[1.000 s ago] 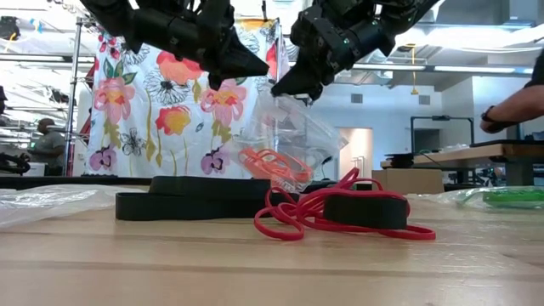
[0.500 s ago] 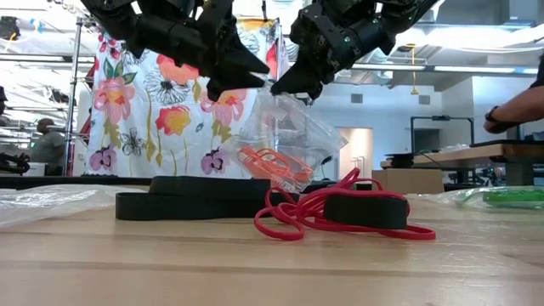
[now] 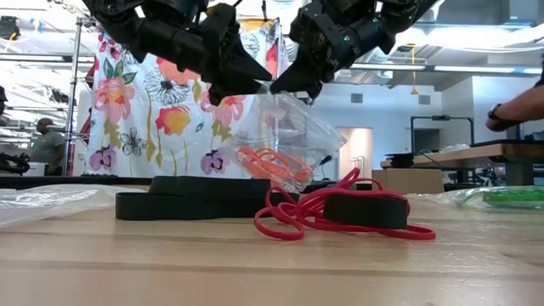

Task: Sort rubber bands
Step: Close the transparent zip bag containing the orange rubber bands

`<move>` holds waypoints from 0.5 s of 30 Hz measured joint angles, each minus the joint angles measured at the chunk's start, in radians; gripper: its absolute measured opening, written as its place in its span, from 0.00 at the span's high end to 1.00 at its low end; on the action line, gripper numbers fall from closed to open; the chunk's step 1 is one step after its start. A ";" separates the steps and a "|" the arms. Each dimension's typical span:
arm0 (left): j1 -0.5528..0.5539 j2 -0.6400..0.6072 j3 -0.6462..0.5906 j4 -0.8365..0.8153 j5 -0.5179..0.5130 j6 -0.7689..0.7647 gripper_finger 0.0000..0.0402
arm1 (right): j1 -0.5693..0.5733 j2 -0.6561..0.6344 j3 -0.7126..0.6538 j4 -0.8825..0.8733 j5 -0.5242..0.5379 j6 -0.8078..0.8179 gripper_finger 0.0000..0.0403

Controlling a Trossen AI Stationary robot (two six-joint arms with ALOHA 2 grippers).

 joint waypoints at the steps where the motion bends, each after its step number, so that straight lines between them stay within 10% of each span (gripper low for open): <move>1: 0.000 0.000 0.000 0.000 -0.005 0.000 0.60 | 0.000 0.000 0.000 0.000 0.000 0.000 0.96; 15: -0.002 0.000 0.000 0.009 -0.042 0.056 0.98 | -0.001 0.000 0.000 -0.003 0.004 0.000 0.96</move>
